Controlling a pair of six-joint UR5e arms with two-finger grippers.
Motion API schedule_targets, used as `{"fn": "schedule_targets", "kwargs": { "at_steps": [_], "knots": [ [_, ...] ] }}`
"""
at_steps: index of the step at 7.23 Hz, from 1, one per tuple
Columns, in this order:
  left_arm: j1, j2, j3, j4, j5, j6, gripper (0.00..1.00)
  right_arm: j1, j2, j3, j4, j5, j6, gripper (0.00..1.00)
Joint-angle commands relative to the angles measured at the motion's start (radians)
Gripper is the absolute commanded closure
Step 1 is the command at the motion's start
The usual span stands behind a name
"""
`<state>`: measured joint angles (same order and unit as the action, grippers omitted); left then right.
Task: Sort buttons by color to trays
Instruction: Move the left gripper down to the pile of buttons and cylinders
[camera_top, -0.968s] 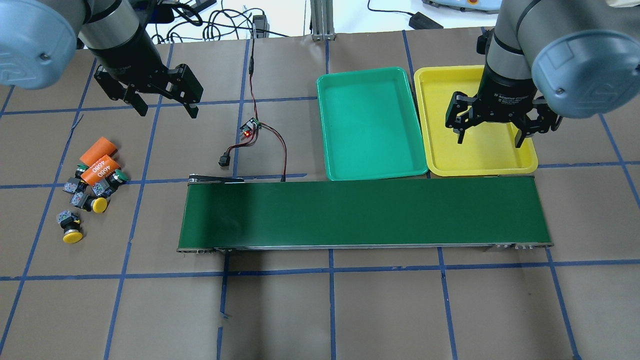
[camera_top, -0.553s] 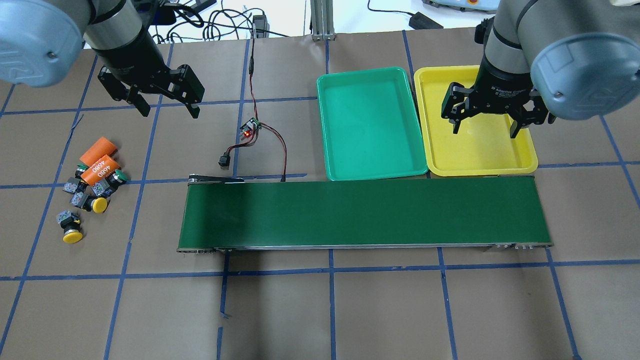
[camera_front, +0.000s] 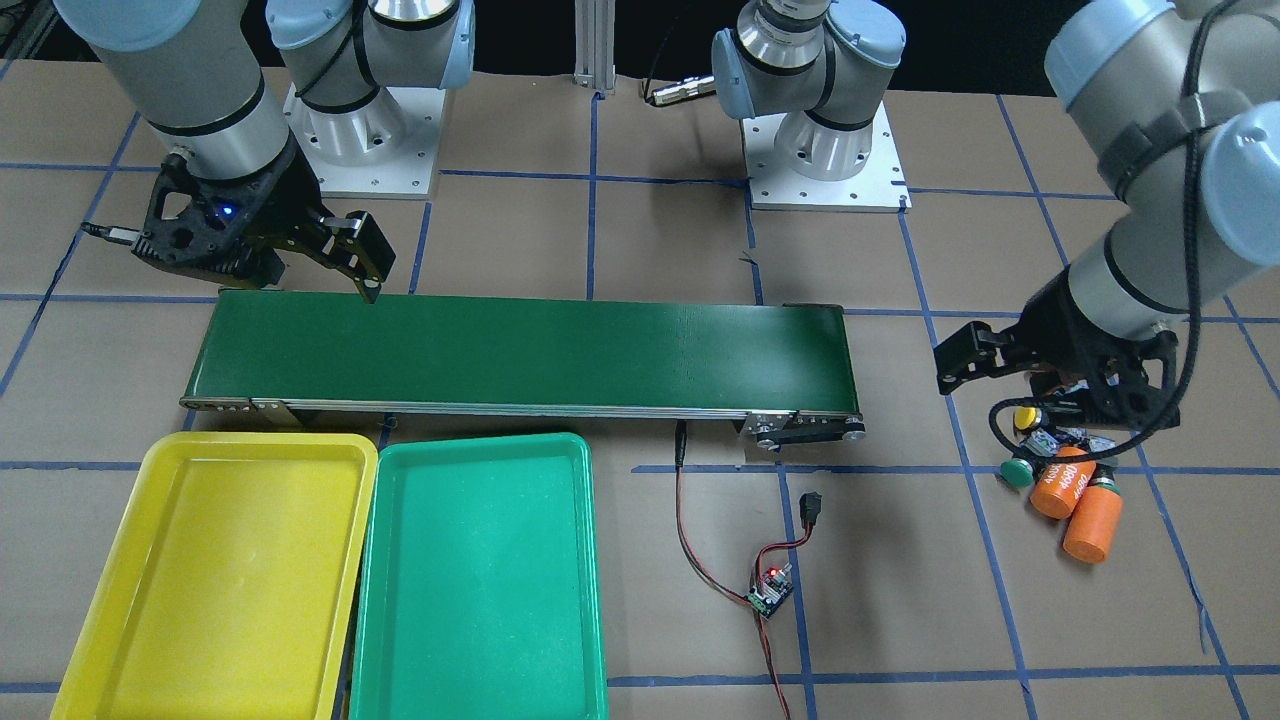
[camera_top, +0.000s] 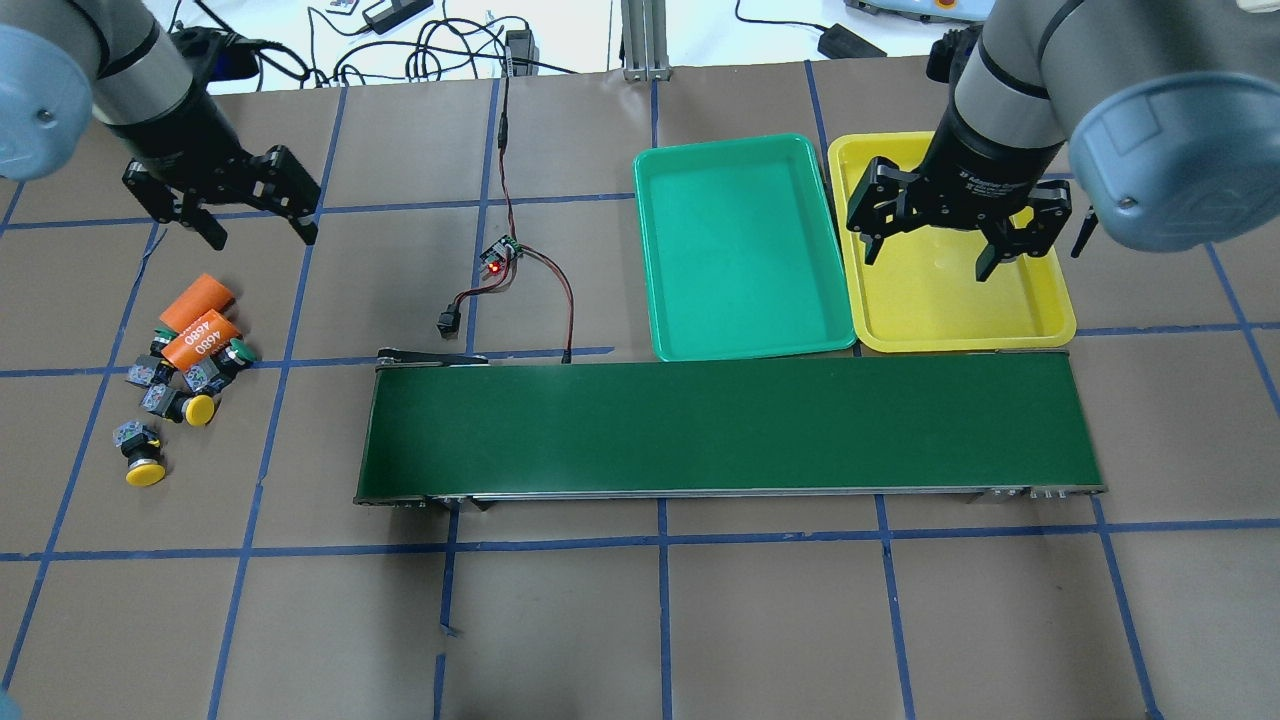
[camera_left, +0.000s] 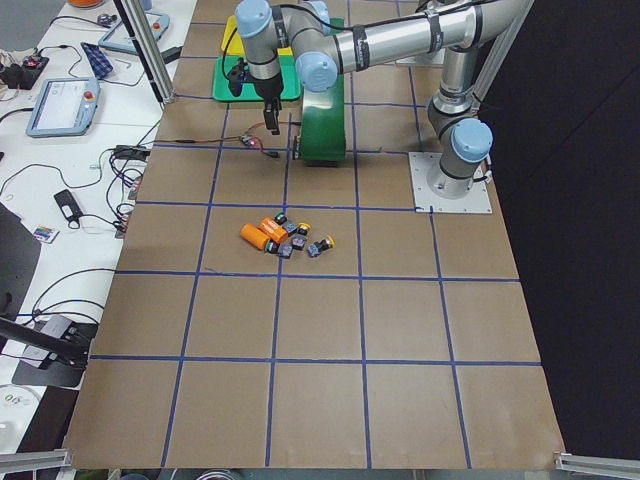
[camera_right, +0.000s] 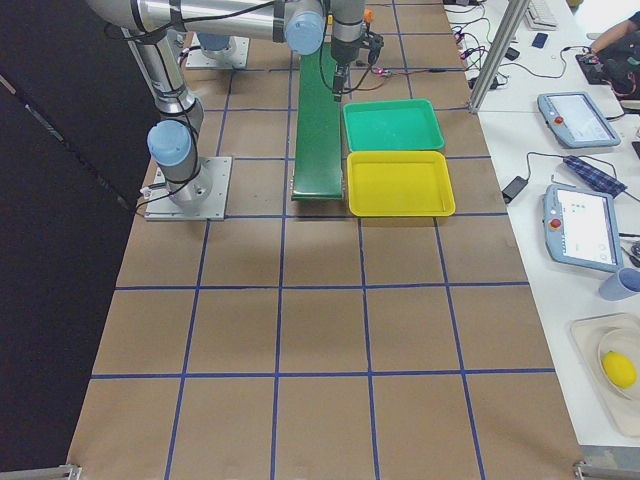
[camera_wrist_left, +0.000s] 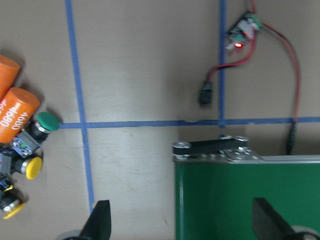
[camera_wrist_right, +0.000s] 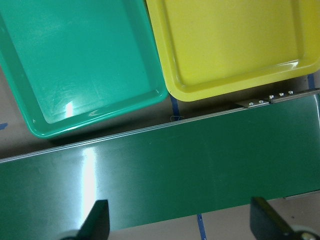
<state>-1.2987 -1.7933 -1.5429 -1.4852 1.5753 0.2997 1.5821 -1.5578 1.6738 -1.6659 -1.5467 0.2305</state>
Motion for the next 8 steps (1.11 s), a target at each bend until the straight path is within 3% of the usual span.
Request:
{"fn": "schedule_targets", "kwargs": {
  "at_steps": [1,3,5,7,8],
  "knots": [
    [0.138,-0.014,-0.081,0.025,0.041,0.107,0.0,0.028,0.001,0.001,-0.003,-0.007,0.004,0.0],
    [0.286,-0.001,-0.207,0.191,0.051,0.406,0.0,0.029,0.004,0.003,0.005,-0.01,0.001,0.0],
    [0.39,-0.026,-0.331,0.45,0.049,0.523,0.0,0.029,0.027,0.003,-0.003,-0.004,0.006,0.0],
    [0.469,-0.066,-0.422,0.519,0.04,0.53,0.0,0.029,0.03,0.003,0.003,-0.012,0.0,0.0],
    [0.469,-0.095,-0.459,0.617,0.04,0.504,0.0,0.029,0.028,0.003,0.006,-0.012,0.001,0.0]
  ]
}}
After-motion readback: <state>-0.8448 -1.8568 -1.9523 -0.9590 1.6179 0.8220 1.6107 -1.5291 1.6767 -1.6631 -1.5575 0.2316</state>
